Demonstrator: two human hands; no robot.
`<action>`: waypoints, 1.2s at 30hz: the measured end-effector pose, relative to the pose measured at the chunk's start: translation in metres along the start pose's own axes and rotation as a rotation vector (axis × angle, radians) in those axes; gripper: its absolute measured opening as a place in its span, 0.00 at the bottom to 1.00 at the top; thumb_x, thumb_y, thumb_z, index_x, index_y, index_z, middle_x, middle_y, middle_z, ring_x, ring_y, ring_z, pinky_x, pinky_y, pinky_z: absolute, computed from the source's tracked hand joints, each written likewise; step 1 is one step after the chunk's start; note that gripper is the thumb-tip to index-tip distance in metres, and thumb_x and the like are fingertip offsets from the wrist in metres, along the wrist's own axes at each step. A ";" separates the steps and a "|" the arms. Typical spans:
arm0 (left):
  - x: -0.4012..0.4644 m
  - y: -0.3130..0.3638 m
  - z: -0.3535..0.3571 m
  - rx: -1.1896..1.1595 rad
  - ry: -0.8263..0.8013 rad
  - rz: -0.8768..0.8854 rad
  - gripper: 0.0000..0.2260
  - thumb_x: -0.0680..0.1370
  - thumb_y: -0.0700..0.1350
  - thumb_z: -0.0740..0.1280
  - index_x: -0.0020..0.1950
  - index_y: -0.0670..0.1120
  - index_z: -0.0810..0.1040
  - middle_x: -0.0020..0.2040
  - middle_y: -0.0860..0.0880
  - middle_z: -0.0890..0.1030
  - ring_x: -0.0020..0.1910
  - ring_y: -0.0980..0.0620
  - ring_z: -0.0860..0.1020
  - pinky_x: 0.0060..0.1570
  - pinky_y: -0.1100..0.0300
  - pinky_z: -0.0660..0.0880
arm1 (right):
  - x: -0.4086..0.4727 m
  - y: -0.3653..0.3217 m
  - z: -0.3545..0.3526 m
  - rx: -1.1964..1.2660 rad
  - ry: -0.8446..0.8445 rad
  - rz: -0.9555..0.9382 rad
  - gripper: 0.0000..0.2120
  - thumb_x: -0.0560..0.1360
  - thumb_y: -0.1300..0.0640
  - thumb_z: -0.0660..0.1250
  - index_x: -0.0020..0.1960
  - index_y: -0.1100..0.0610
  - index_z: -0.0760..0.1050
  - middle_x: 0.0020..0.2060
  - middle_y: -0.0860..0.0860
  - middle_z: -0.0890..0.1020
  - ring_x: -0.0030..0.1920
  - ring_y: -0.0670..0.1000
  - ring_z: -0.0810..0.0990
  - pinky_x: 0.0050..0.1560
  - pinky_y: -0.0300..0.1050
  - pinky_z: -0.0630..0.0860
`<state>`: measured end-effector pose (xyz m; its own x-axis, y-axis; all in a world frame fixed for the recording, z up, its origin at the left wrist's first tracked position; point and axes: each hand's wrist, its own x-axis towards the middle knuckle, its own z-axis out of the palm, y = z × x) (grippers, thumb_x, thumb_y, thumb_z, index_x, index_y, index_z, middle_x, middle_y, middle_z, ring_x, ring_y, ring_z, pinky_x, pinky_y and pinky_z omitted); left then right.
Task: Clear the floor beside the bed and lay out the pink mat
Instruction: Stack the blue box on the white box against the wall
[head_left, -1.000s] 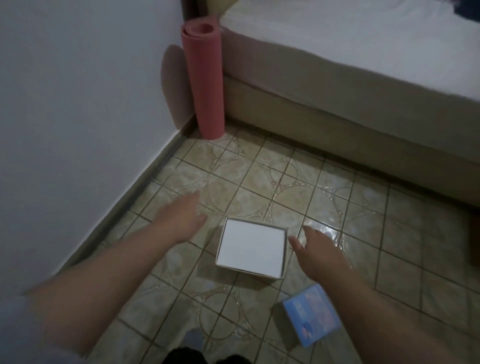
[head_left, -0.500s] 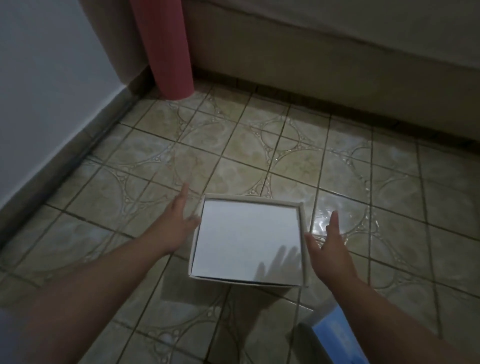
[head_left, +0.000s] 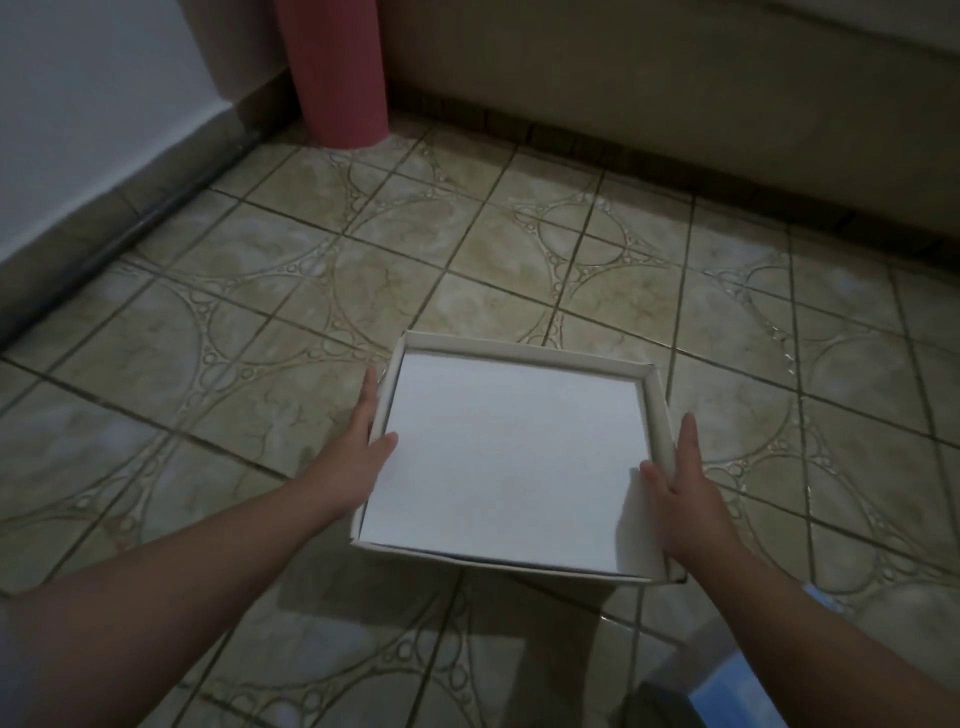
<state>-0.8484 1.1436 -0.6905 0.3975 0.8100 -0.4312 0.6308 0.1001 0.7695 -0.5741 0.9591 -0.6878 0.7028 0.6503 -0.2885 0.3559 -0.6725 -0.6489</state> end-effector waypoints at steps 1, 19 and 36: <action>0.000 0.001 0.001 0.027 -0.001 0.013 0.33 0.82 0.45 0.57 0.72 0.67 0.36 0.78 0.51 0.54 0.73 0.45 0.63 0.58 0.63 0.60 | -0.001 0.001 -0.001 0.008 -0.012 0.011 0.35 0.80 0.53 0.58 0.76 0.42 0.39 0.73 0.60 0.65 0.66 0.64 0.70 0.60 0.53 0.68; -0.019 0.003 -0.014 0.049 -0.035 0.042 0.30 0.80 0.35 0.52 0.76 0.58 0.45 0.77 0.48 0.58 0.67 0.56 0.60 0.63 0.65 0.55 | -0.005 -0.008 0.006 0.156 0.001 0.018 0.19 0.80 0.62 0.55 0.70 0.55 0.67 0.60 0.59 0.77 0.52 0.55 0.74 0.49 0.44 0.67; -0.257 -0.076 -0.255 0.045 0.615 -0.271 0.32 0.80 0.36 0.54 0.77 0.57 0.43 0.73 0.41 0.65 0.61 0.50 0.69 0.51 0.65 0.64 | -0.115 -0.288 0.136 0.060 -0.459 -0.647 0.19 0.78 0.61 0.54 0.68 0.56 0.68 0.59 0.58 0.76 0.53 0.56 0.74 0.51 0.47 0.69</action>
<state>-1.1684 1.0754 -0.5178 -0.2225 0.9424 -0.2496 0.6871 0.3332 0.6456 -0.8417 1.1261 -0.5632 0.0388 0.9948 -0.0940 0.5634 -0.0994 -0.8202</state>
